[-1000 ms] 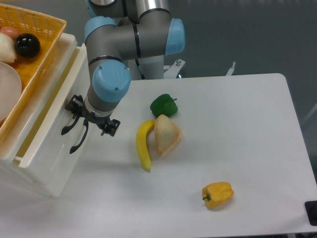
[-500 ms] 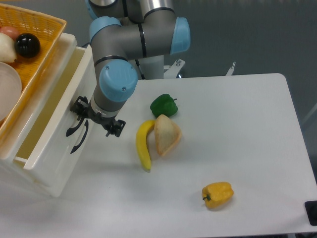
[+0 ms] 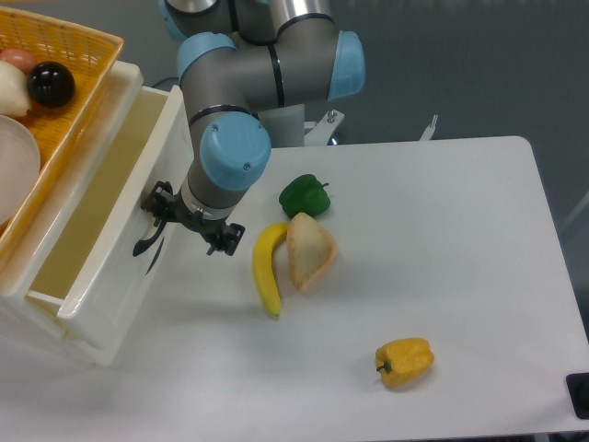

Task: Slide open the top white drawer
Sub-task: 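Pull the upper white drawer outward by its handle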

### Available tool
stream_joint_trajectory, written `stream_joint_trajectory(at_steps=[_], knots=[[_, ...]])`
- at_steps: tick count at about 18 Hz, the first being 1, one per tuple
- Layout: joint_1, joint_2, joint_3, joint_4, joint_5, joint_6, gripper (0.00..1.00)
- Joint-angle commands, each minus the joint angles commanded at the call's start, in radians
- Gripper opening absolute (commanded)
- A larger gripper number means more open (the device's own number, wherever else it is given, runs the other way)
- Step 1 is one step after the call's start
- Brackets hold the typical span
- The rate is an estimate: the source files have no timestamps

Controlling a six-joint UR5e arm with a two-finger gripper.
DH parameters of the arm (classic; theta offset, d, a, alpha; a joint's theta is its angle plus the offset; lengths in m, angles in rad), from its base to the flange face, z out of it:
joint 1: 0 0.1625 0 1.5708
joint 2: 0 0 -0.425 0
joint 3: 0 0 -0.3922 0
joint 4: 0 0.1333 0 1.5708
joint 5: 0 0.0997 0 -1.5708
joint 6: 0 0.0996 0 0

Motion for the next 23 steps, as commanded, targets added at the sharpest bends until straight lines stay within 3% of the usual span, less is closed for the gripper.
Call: stream_joint_trajectory(at_steps=[23], knots=[[0.051,-0.012,0.021,-0.003,0.003,0.0,1.0]])
